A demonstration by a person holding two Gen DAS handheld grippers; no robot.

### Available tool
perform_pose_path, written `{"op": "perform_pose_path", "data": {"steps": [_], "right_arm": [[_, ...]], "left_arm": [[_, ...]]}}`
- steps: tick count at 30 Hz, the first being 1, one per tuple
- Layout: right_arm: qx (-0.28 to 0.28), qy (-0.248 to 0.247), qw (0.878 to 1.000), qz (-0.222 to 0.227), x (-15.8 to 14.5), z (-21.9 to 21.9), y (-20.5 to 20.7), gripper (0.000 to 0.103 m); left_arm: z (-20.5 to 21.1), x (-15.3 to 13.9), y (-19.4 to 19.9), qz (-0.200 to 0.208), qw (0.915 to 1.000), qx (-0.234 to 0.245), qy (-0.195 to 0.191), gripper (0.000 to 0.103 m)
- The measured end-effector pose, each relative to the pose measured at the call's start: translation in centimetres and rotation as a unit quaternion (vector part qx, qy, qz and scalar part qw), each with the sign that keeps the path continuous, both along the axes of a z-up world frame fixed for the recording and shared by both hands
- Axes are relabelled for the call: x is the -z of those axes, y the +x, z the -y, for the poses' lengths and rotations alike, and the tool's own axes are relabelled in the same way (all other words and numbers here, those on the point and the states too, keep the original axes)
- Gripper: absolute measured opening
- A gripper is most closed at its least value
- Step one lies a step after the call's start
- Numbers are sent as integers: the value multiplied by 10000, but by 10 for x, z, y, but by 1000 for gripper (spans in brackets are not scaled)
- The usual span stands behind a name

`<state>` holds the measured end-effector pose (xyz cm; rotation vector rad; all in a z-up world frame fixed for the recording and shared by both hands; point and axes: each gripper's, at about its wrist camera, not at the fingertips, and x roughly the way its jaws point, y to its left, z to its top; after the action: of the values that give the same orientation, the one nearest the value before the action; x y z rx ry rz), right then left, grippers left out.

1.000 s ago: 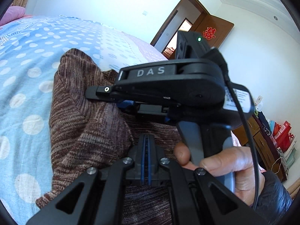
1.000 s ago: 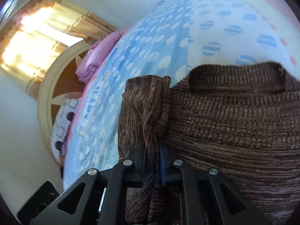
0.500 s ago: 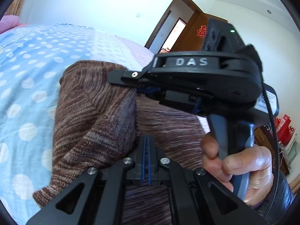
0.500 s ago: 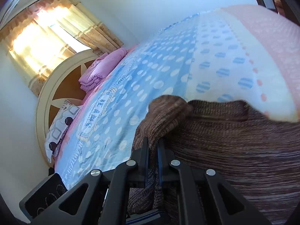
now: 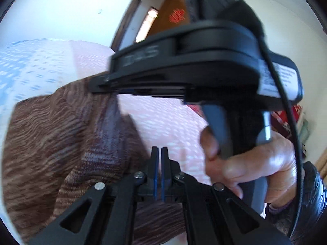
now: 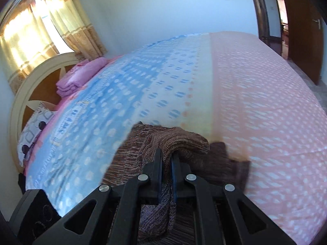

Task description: Fold small clothes

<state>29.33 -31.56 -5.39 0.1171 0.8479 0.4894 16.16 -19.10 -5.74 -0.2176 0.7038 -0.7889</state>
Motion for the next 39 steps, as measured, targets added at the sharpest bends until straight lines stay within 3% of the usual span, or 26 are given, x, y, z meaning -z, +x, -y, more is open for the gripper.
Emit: {"op": "perform_pose_path", "data": {"steps": [7, 10, 13, 17, 18, 19, 21, 22, 27, 30, 32, 35, 36, 37, 39], "right_arm": [[177, -174, 9991, -355, 53, 33, -7, 7], [190, -235, 9982, -523, 72, 34, -11, 7], [398, 66, 9979, -501, 75, 43, -15, 7], [833, 532, 9937, -530, 66, 65, -38, 17], [894, 725, 9919, -535, 63, 71, -46, 24], [943, 1051, 9888, -476, 59, 80, -62, 37], [1019, 1248, 9863, -357, 54, 86, -83, 56], [1039, 1301, 9856, -307, 51, 86, -96, 56], [720, 1638, 9826, -495, 52, 62, -117, 56], [743, 1162, 9879, -714, 68, 38, -113, 56], [592, 1120, 9878, -905, 84, 24, -108, 56], [561, 867, 9918, -751, 87, 10, -109, 55], [553, 791, 9926, -740, 86, 8, -109, 38], [528, 704, 9931, -773, 86, 6, -110, 11], [466, 712, 9916, -974, 87, 5, -108, 11]], "left_arm": [[31, 33, -7, -359, 9982, 348, 328, 0], [11, 29, -17, -211, 9985, 353, 353, 0], [-10, 25, -31, -203, 9982, 406, 380, 0], [-63, 22, -40, -261, 9992, 252, 178, 5], [-76, 20, -42, -223, 9996, 124, 144, 10], [-81, 22, -43, -187, 9997, 14, 131, 12], [-108, 22, -48, -91, 9993, -314, 153, 16], [-104, 27, -35, -89, 9988, -441, 185, 16], [-146, 41, -18, -408, 9933, -1062, 197, 16], [-154, 45, -23, -386, 9924, -1158, 174, 16], [-153, 43, -31, -337, 9922, -1178, 214, 16], [-149, 44, -28, -349, 9921, -1180, 231, 16], [-157, 43, -31, -362, 9920, -1184, 234, 16], [-159, 41, -34, -377, 9919, -1189, 234, 16], [-161, 38, -39, -405, 9917, -1199, 210, 16]]}}
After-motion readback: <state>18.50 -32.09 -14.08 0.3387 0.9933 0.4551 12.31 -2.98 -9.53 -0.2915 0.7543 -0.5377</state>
